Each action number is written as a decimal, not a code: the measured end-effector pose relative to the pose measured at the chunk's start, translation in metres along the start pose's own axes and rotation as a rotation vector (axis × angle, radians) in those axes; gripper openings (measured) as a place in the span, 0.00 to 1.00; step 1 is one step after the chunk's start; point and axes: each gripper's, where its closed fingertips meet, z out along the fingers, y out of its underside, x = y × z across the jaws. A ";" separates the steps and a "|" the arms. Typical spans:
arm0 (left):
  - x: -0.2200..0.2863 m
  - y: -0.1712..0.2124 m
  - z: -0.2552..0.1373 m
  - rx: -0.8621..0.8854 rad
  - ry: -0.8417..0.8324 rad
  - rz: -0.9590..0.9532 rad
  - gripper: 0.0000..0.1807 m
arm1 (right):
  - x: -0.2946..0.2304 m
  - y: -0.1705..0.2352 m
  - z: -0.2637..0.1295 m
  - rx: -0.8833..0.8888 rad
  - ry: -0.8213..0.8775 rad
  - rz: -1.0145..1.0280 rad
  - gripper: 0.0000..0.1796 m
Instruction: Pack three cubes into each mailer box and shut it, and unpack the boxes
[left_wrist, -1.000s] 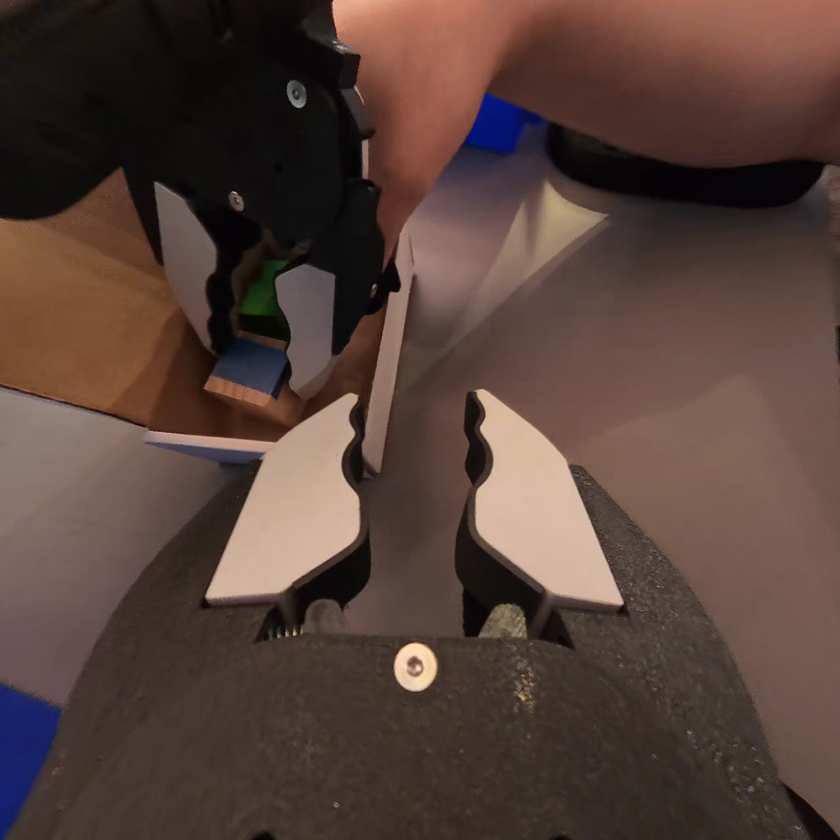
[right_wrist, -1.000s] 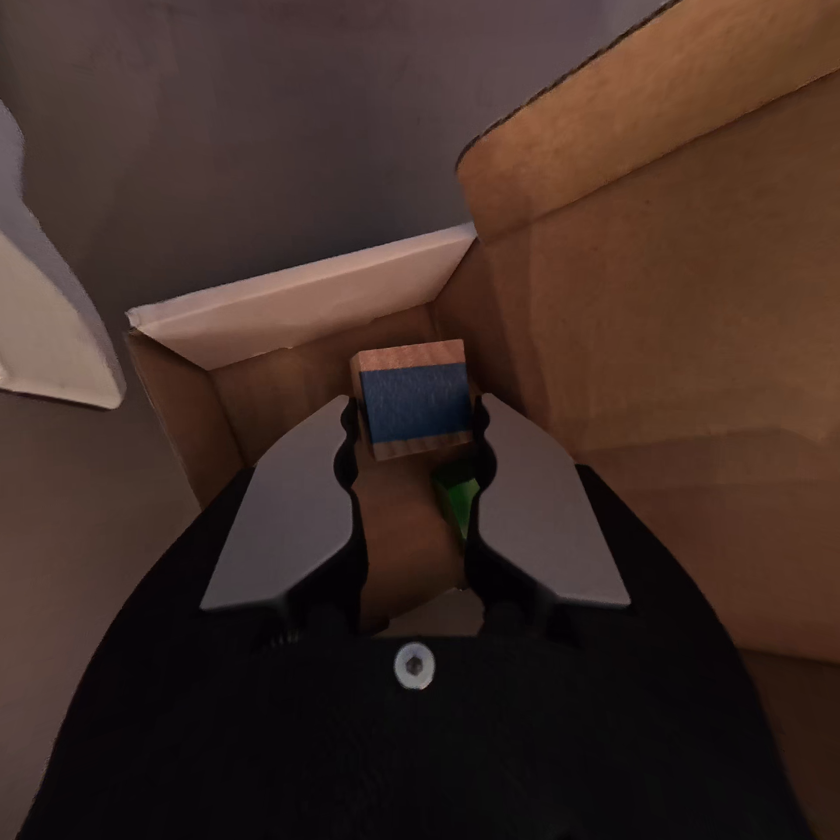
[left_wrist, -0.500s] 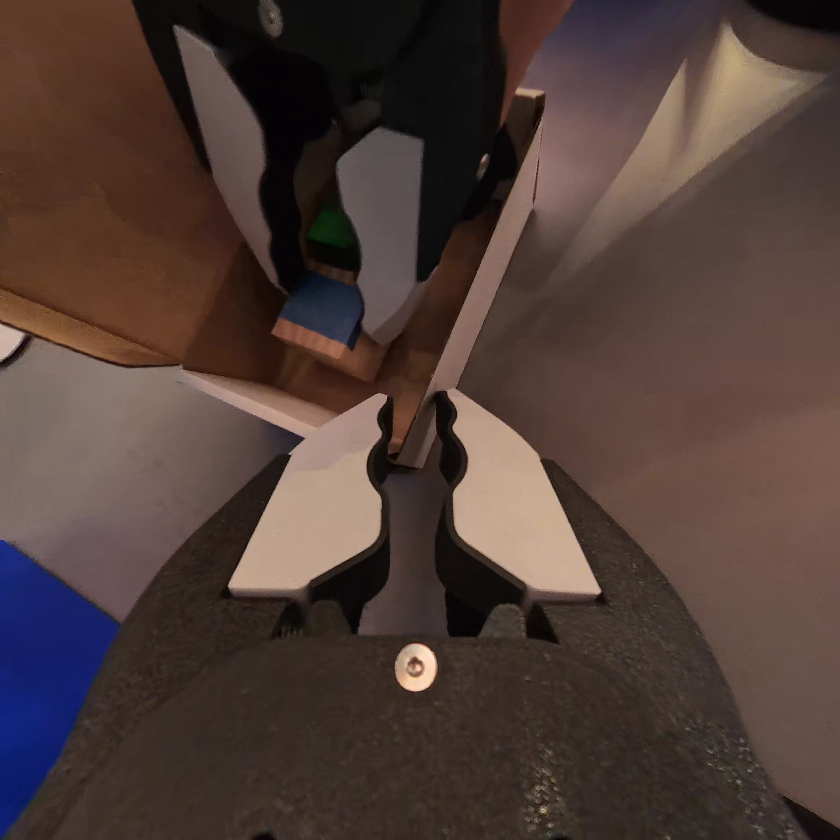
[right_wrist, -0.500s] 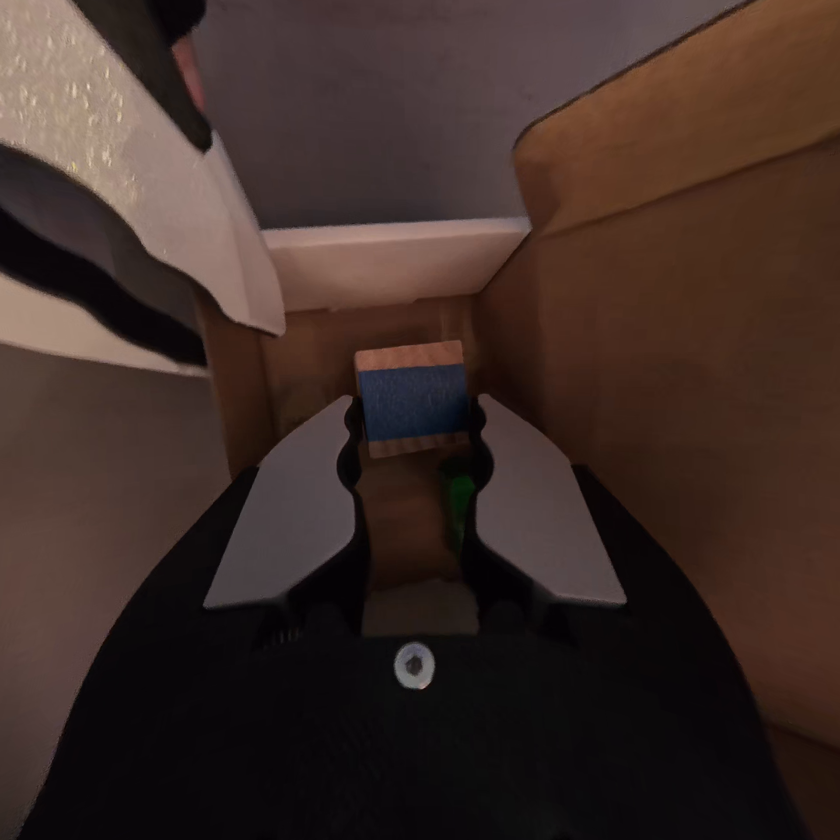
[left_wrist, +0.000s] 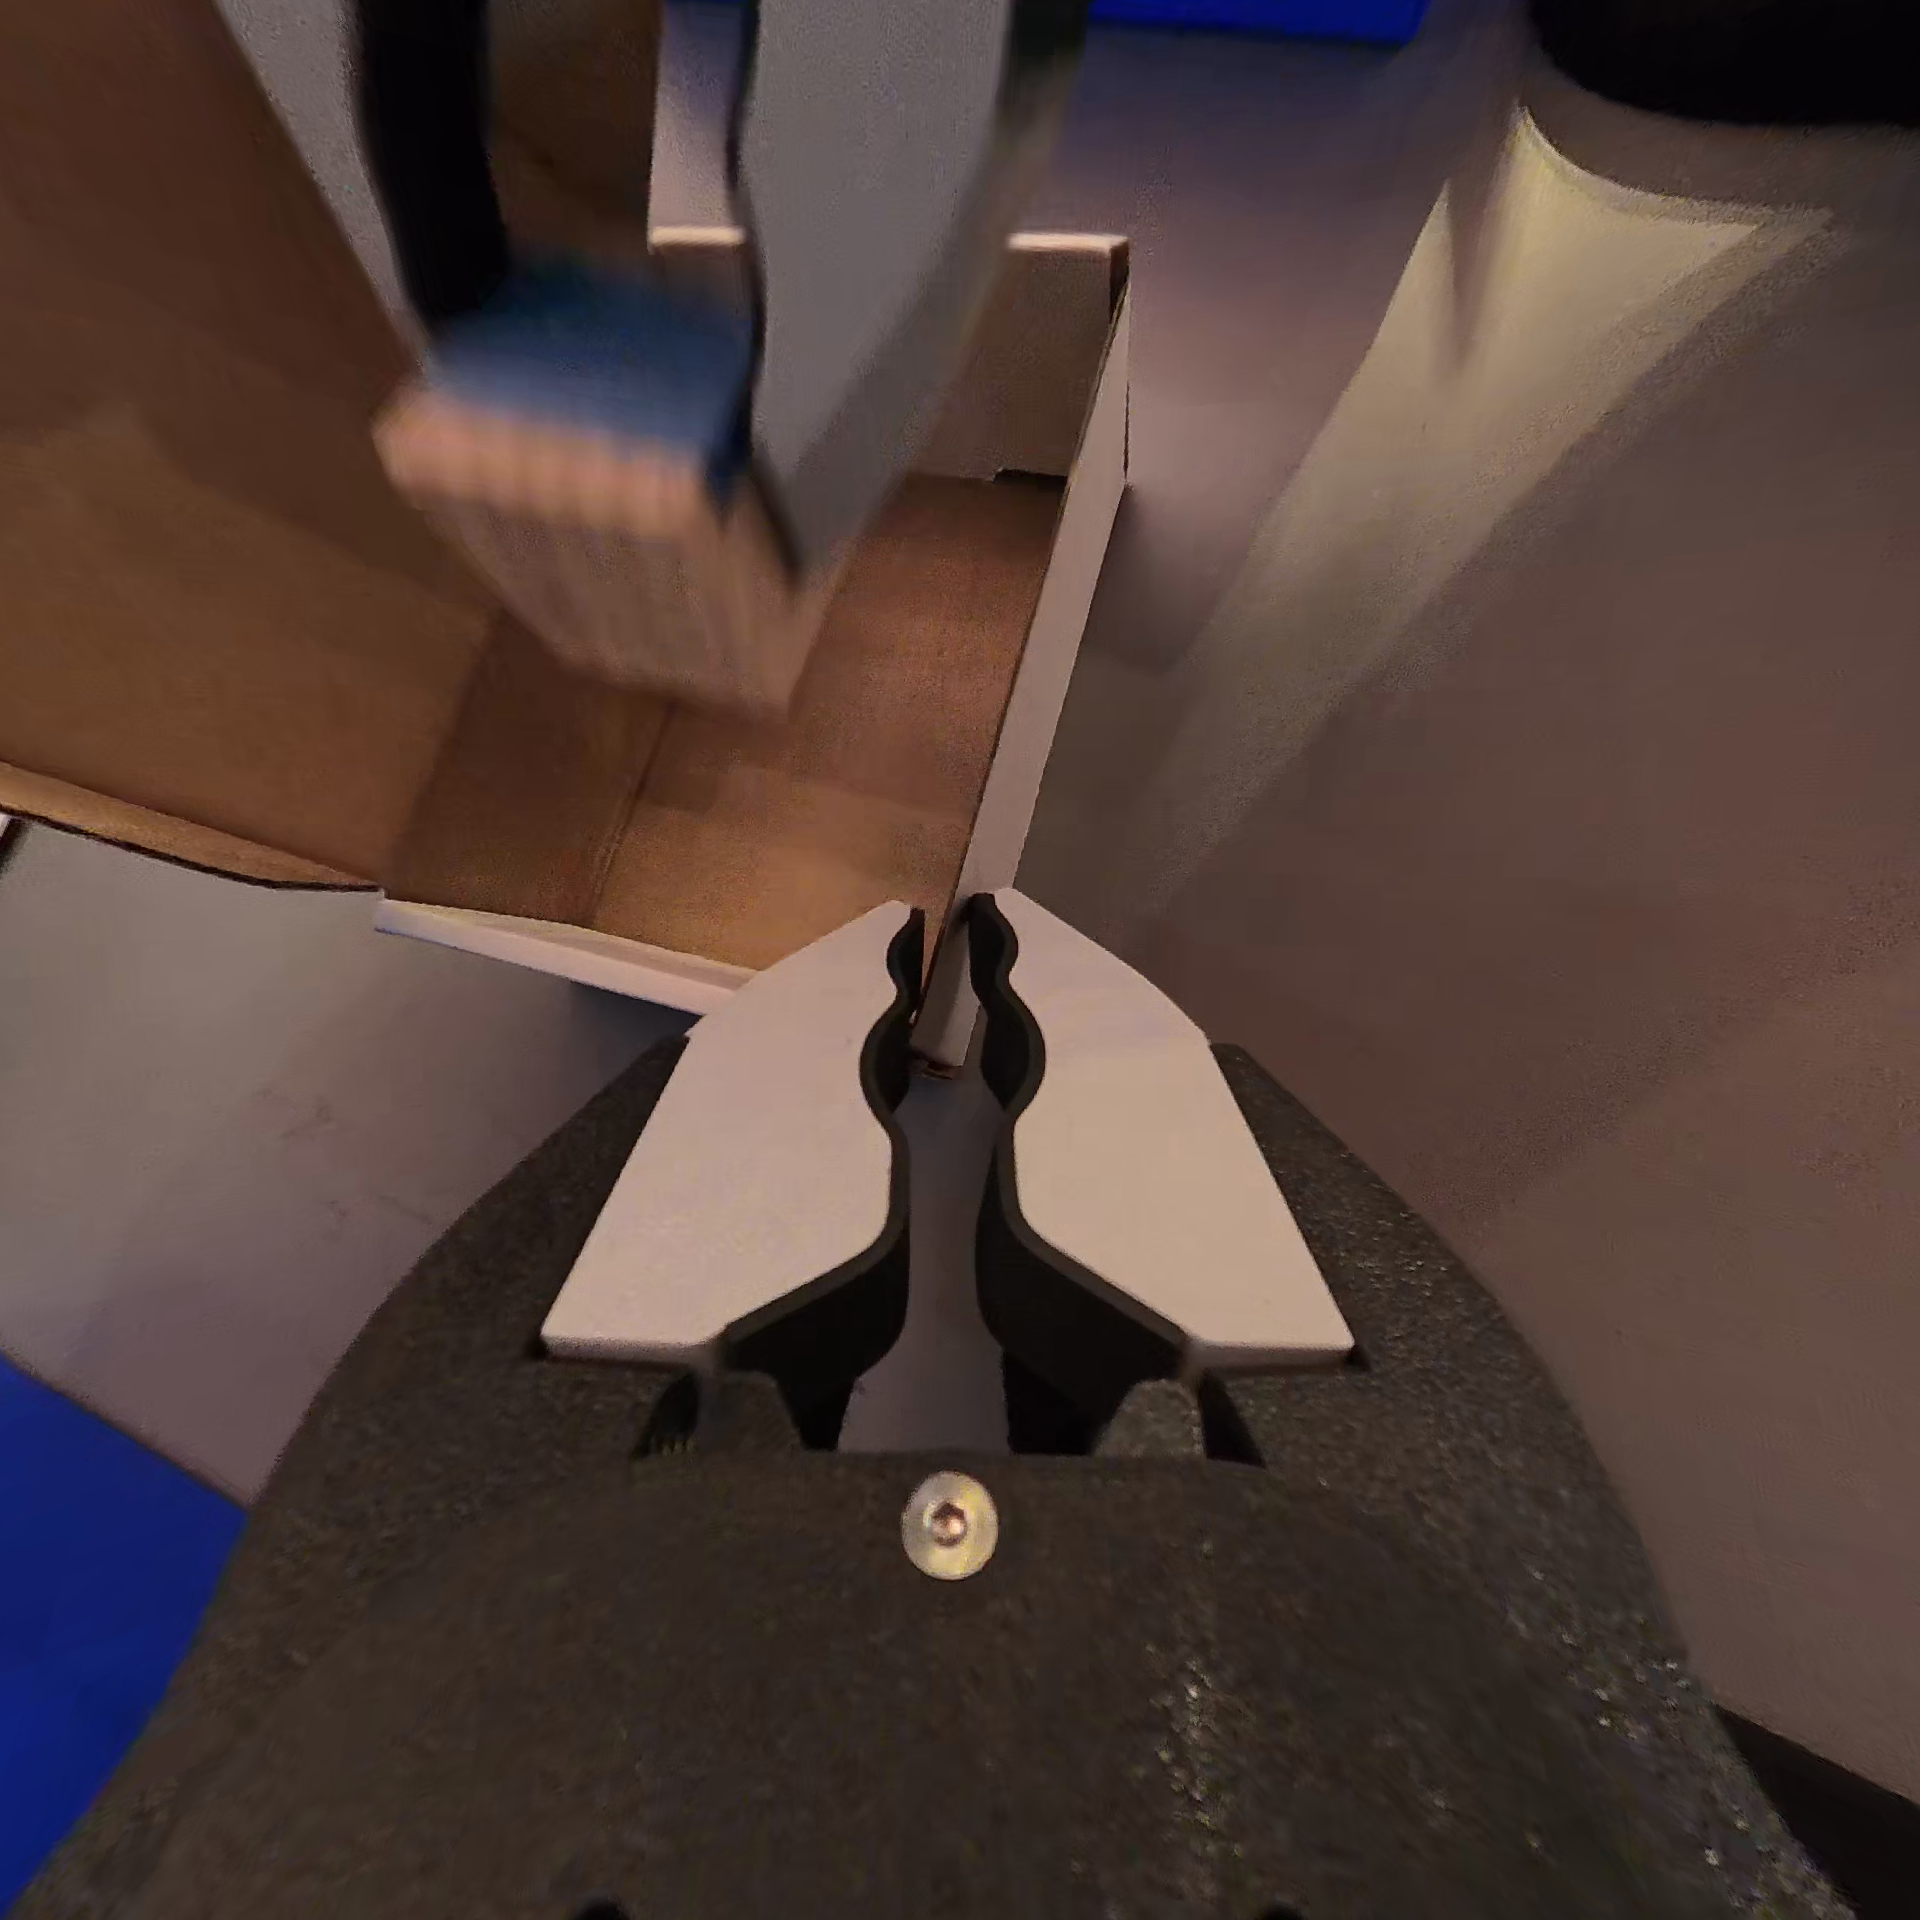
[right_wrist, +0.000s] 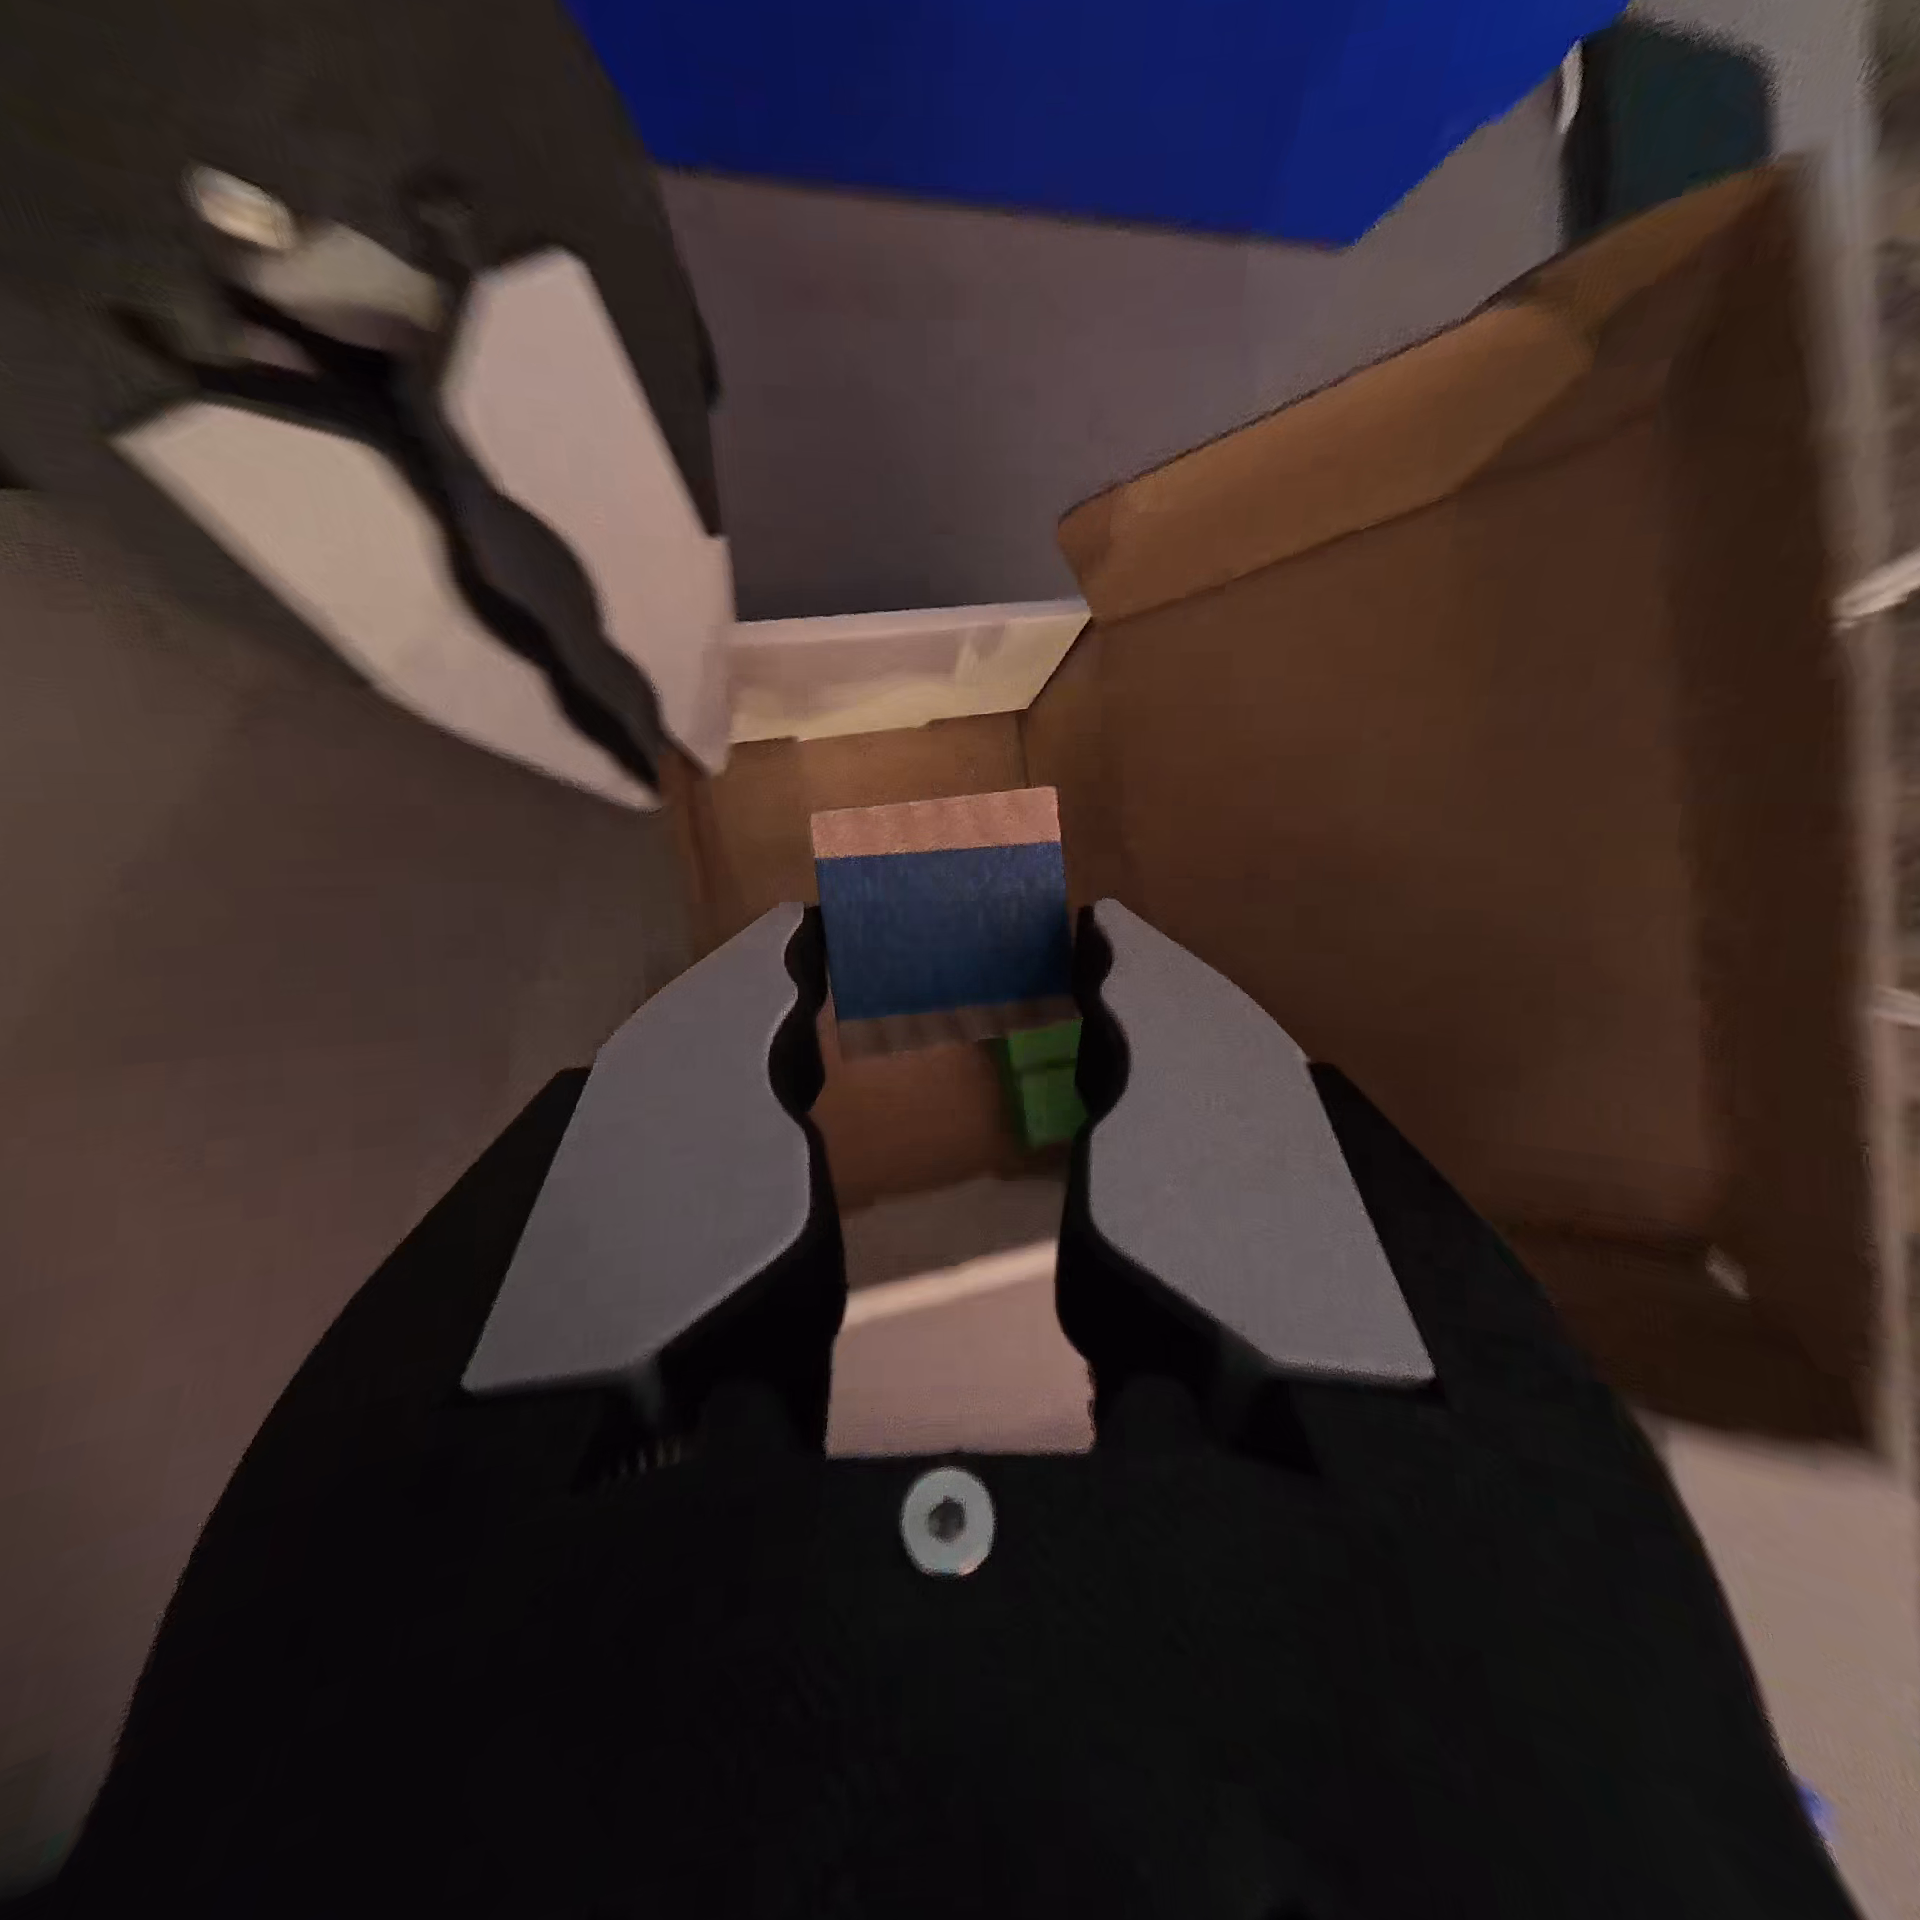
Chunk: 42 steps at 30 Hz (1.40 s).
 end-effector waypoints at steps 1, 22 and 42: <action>0.000 0.000 0.000 -0.001 -0.003 0.008 0.05 | -0.001 -0.002 -0.027 0.018 0.014 -0.014 0.26; 0.000 0.001 -0.001 0.010 0.016 -0.009 0.05 | 0.011 0.265 -0.093 -0.206 -0.145 0.370 0.27; 0.000 0.001 -0.001 0.005 0.015 -0.003 0.04 | 0.048 0.140 -0.187 0.007 0.337 0.165 0.24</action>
